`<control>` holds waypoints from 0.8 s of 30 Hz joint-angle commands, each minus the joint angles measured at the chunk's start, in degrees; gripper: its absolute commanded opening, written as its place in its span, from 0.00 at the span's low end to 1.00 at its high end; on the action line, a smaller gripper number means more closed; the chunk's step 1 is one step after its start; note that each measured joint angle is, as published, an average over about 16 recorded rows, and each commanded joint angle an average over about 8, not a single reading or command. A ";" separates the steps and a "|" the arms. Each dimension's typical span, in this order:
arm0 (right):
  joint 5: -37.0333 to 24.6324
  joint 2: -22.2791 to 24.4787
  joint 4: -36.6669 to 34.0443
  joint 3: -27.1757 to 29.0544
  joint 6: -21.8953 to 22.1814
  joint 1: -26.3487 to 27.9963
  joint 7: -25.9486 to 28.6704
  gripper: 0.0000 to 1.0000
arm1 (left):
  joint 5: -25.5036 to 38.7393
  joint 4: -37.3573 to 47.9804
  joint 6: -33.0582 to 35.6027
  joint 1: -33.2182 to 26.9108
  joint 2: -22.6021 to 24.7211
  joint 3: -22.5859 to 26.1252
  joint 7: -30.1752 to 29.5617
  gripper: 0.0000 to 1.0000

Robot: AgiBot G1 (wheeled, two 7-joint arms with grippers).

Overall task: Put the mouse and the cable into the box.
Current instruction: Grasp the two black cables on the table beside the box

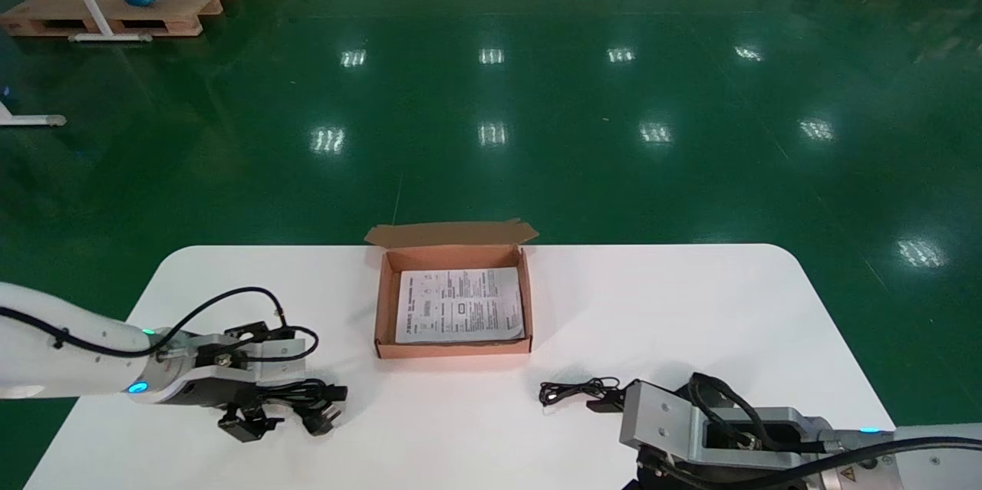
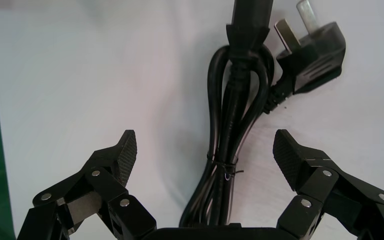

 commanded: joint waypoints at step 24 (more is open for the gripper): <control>-18.74 -16.57 -19.79 -6.91 12.93 5.65 -10.11 1.00 | 0.18 -0.29 0.97 0.13 -0.27 0.23 -0.37 1.00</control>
